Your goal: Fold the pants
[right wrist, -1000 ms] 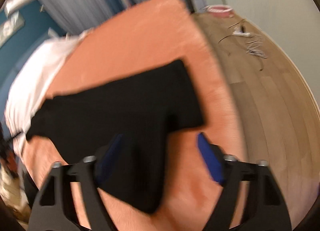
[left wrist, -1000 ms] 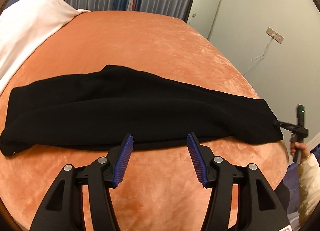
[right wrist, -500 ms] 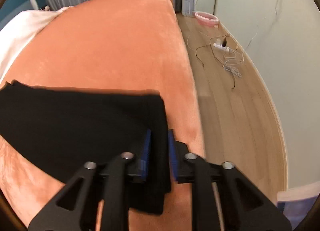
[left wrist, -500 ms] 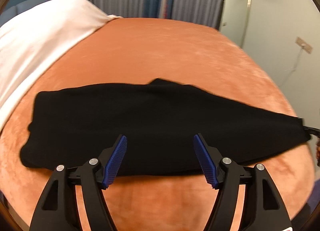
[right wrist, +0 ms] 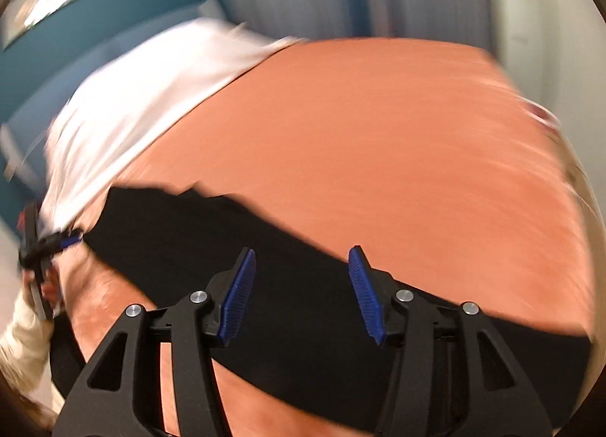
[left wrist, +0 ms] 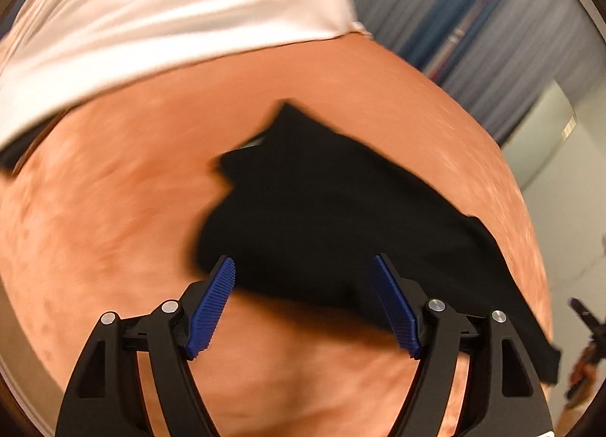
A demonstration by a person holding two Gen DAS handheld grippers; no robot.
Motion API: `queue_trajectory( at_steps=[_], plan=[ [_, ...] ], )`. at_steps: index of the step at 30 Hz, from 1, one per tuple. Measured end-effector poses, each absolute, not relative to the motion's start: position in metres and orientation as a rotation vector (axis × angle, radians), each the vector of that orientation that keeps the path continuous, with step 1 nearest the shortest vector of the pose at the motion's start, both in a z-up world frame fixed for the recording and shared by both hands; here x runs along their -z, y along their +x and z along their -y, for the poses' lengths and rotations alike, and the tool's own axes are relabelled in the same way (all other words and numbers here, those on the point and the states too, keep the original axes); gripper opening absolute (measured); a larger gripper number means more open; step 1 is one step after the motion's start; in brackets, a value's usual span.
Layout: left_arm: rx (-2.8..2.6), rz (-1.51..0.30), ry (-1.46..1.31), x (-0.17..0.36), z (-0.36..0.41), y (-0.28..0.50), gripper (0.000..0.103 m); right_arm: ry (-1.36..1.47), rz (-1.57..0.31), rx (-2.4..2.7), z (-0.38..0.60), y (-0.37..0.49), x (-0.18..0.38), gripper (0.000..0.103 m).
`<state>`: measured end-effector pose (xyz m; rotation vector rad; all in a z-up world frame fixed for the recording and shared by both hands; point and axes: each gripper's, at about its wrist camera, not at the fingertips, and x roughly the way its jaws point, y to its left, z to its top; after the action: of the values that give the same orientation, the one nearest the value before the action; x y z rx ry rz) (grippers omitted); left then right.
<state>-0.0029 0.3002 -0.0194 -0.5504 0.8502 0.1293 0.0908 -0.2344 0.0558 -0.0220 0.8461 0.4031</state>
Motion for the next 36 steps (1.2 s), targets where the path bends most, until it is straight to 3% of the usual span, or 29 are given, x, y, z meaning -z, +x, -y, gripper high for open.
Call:
queue_trajectory(
  at_steps=[5,16,18,19,21,24,25,30,33,36],
  plan=[
    [-0.087,-0.933,-0.727,0.048,-0.355,-0.006,0.072,-0.147,-0.933,-0.503,0.118,0.167,-0.019,0.05],
    [0.161,-1.028,-0.969,0.069,-0.356,0.042,0.074,-0.111,-1.041,-0.433,0.075,0.218,0.019,0.058],
    [0.157,-1.005,-0.961,0.065,-0.355,0.045,0.044,-0.068,-1.054,-0.447,0.063,0.229,0.022,0.058],
    [0.151,-1.008,-0.937,0.063,-0.353,0.049,0.02,-0.034,-1.059,-0.464,0.062,0.233,0.023,0.058],
    [0.138,-0.995,-0.911,0.059,-0.353,0.054,0.016,0.024,-1.066,-0.503,0.059,0.24,0.027,0.058],
    [0.136,-0.914,-0.759,0.027,-0.343,0.067,0.011,-0.01,-1.081,-0.489,0.049,0.25,0.034,0.013],
    [0.156,-0.877,-0.724,0.015,-0.345,0.063,0.011,-0.022,-1.066,-0.472,0.049,0.252,0.031,0.004],
    [0.242,-0.699,-0.466,-0.05,-0.324,0.086,0.011,0.059,-0.88,-0.358,0.077,0.257,0.004,0.0],
    [0.174,-0.824,-0.454,-0.012,-0.329,0.095,0.012,0.075,-0.994,-0.335,0.088,0.269,0.027,0.0],
    [0.161,-0.918,-0.551,0.031,-0.341,0.092,0.012,0.154,-1.029,-0.413,0.096,0.259,0.03,0.009]
  ],
)
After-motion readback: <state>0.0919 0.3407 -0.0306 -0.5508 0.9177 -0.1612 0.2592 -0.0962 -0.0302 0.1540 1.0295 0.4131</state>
